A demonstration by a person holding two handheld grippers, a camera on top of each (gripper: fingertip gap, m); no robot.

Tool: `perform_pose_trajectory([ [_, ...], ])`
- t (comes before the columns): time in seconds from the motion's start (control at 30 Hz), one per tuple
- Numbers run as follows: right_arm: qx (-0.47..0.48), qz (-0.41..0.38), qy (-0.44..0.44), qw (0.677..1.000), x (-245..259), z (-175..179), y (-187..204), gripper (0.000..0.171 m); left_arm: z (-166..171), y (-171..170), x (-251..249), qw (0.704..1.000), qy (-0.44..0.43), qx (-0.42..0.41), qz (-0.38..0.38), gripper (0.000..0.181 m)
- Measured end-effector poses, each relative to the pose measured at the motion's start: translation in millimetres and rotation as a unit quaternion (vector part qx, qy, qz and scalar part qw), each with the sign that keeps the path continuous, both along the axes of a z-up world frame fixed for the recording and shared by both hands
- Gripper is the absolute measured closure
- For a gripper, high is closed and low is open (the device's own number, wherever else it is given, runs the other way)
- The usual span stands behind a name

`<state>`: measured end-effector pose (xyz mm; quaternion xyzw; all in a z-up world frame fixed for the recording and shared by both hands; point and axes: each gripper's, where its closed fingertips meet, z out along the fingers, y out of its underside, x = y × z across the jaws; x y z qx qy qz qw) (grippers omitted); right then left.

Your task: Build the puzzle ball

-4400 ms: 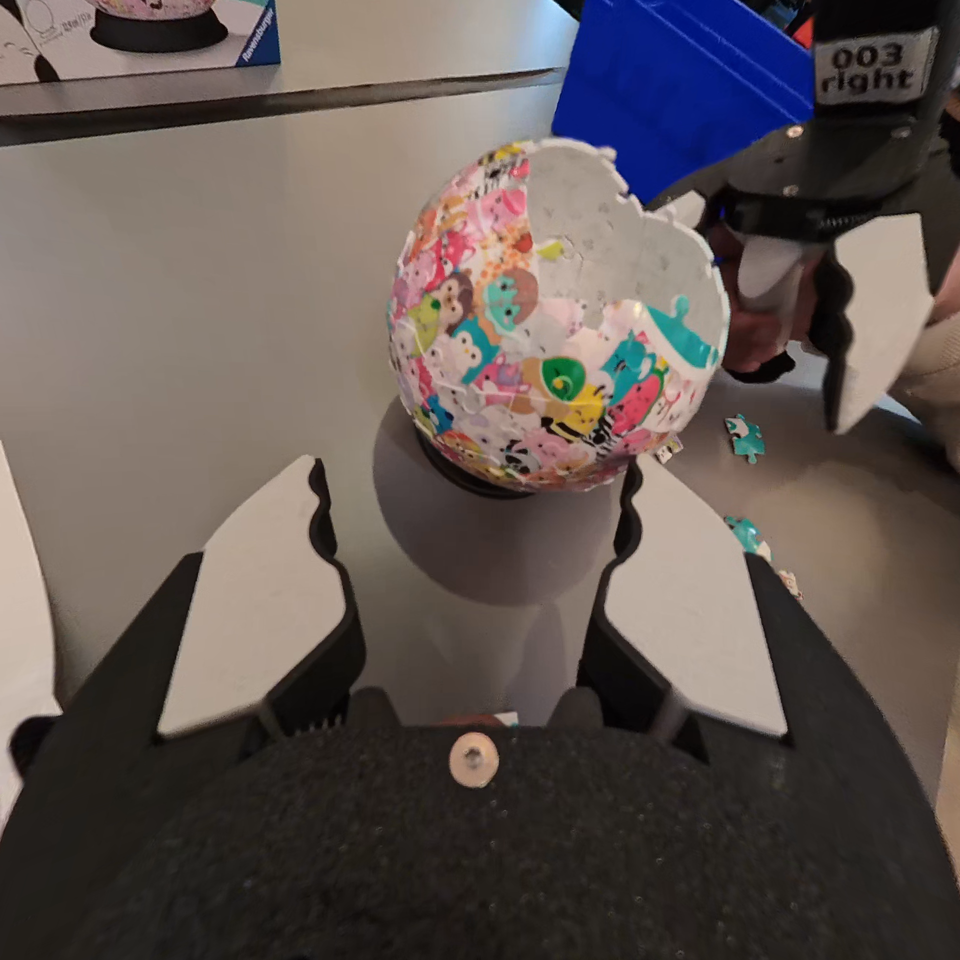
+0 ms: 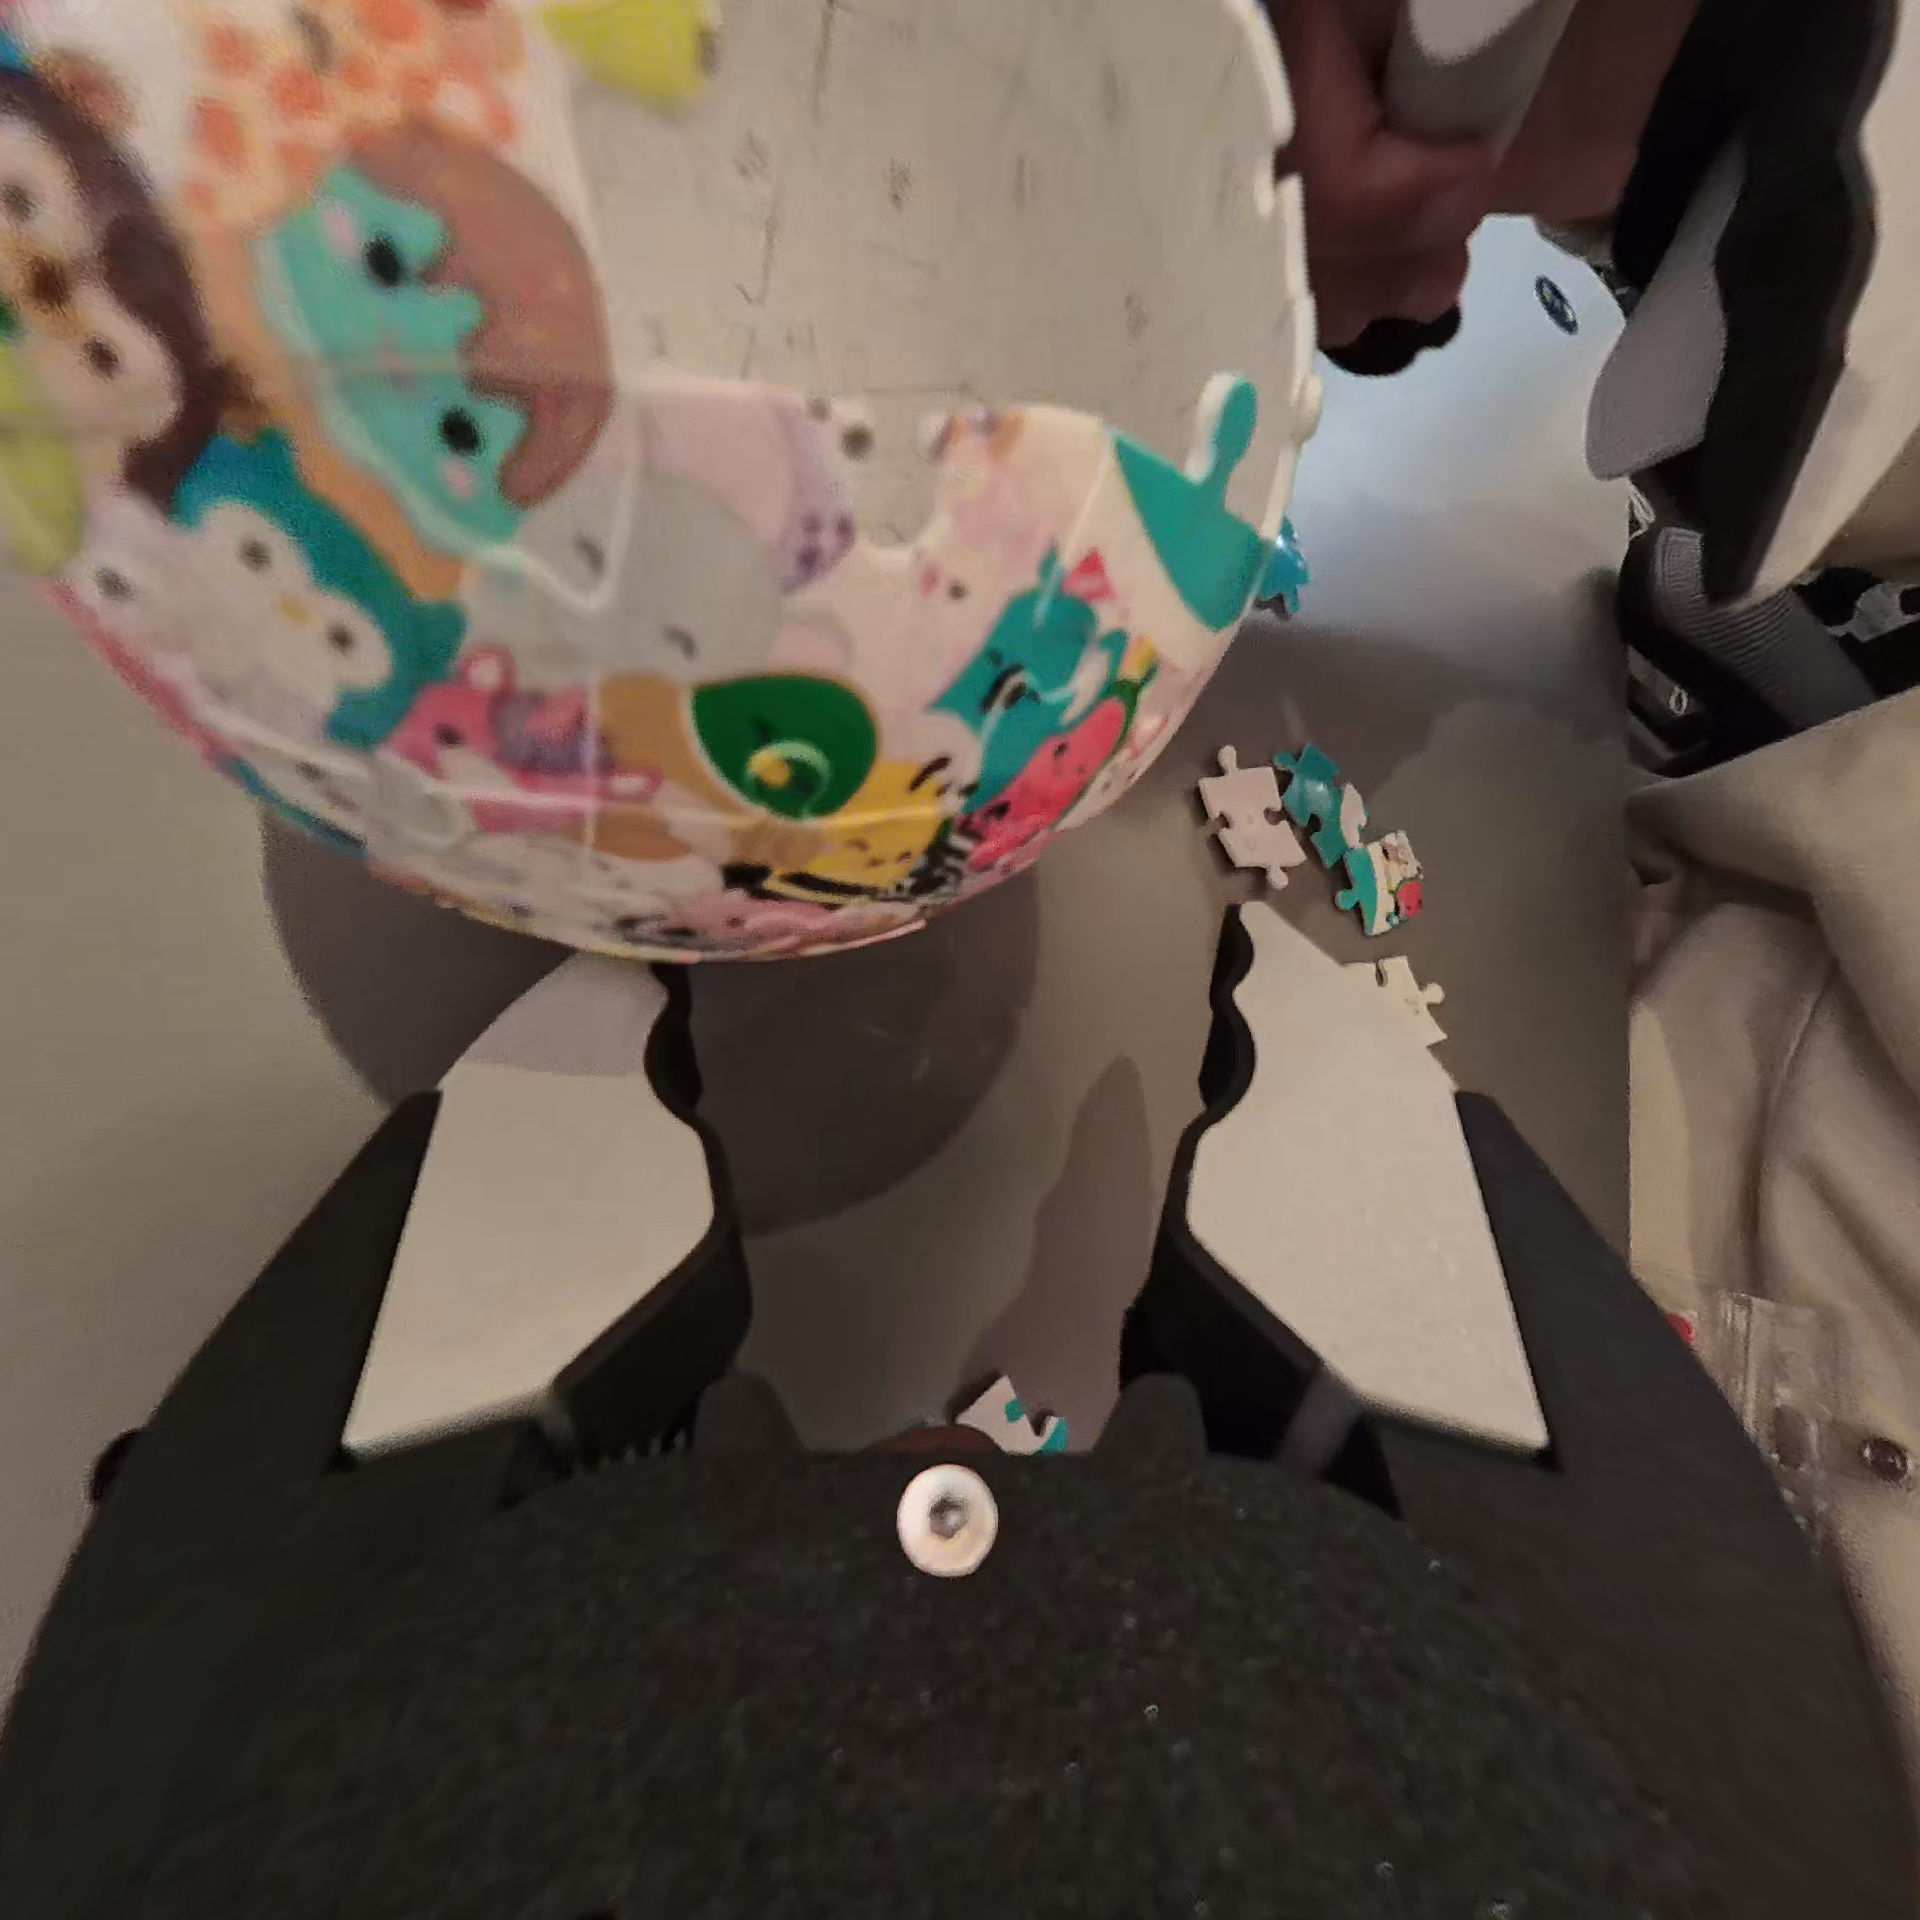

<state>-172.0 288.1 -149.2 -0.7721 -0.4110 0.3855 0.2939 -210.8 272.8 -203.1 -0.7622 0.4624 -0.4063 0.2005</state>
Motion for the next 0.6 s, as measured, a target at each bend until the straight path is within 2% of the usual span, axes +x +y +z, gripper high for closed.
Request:
perform_pose_trajectory([
  [0.07,0.019,0.013,0.011,1.0,-1,3,0,0.026,-2,-2,-2,1.0,0.009,0.004,-0.007,0.085],
  [0.13,-0.002,0.016,0.039,0.999,2,7,1,0.026,-1,-2,-8,1.0,0.012,-0.007,-0.011,0.081],
  [0.27,-0.096,-0.027,0.136,0.986,12,21,26,0.032,17,5,-23,0.998,-0.034,-0.053,-0.005,0.078],
  [0.43,-0.218,-0.013,0.219,0.951,10,26,36,0.033,58,24,-23,0.987,-0.126,-0.099,0.005,0.077],
  [0.6,-0.223,-0.029,0.252,0.941,12,34,51,0.027,58,33,-16,0.988,-0.111,-0.108,0.007,0.069],
])
